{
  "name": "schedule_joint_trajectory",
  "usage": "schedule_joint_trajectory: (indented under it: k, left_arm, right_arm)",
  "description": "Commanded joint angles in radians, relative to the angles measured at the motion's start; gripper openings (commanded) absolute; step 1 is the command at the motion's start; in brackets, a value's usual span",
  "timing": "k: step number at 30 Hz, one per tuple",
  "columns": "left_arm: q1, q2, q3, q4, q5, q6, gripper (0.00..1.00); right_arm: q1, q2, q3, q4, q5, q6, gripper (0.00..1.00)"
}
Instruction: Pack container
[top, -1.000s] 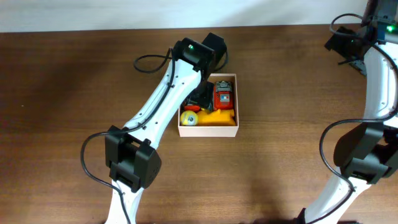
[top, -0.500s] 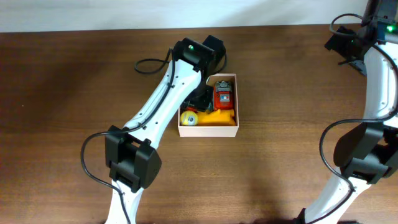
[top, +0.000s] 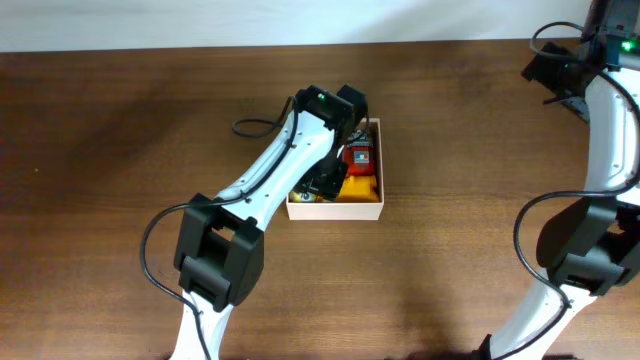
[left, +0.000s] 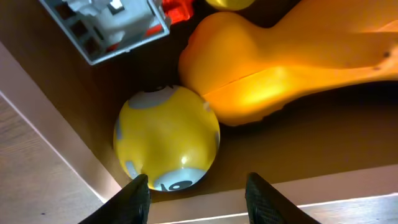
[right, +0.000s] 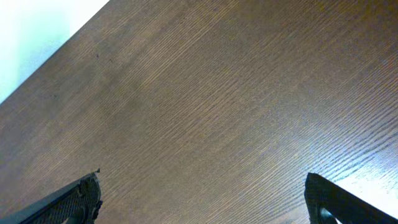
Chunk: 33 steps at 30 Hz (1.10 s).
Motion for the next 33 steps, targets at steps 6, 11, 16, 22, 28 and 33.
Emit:
schedule_joint_trajectory:
  k: [6, 11, 16, 22, 28, 33]
  left_arm:
    - [-0.002, 0.007, -0.074, 0.063, 0.012, 0.005, 0.51]
    - [0.0, 0.007, -0.093, 0.071, 0.006, 0.005, 0.51]
    - [0.008, 0.007, -0.081, 0.066, 0.002, 0.005, 0.51]
    - [0.013, 0.007, 0.016, 0.041, 0.0, 0.006, 0.51]
    - [0.017, 0.007, 0.135, 0.017, 0.0, 0.013, 0.51]
    - [0.039, 0.007, 0.201, -0.016, 0.0, 0.013, 0.52]
  right_arm:
    - [0.001, 0.0, -0.002, 0.001, -0.001, 0.012, 0.99]
    - [0.001, 0.0, -0.002, 0.001, -0.001, 0.013, 0.99]
    - [0.001, 0.0, -0.002, 0.001, -0.001, 0.013, 0.99]
    - [0.001, 0.0, -0.002, 0.001, -0.001, 0.013, 0.99]
    - [0.001, 0.0, -0.002, 0.001, -0.001, 0.013, 0.99]
    - [0.001, 0.0, -0.002, 0.001, -0.001, 0.013, 0.99]
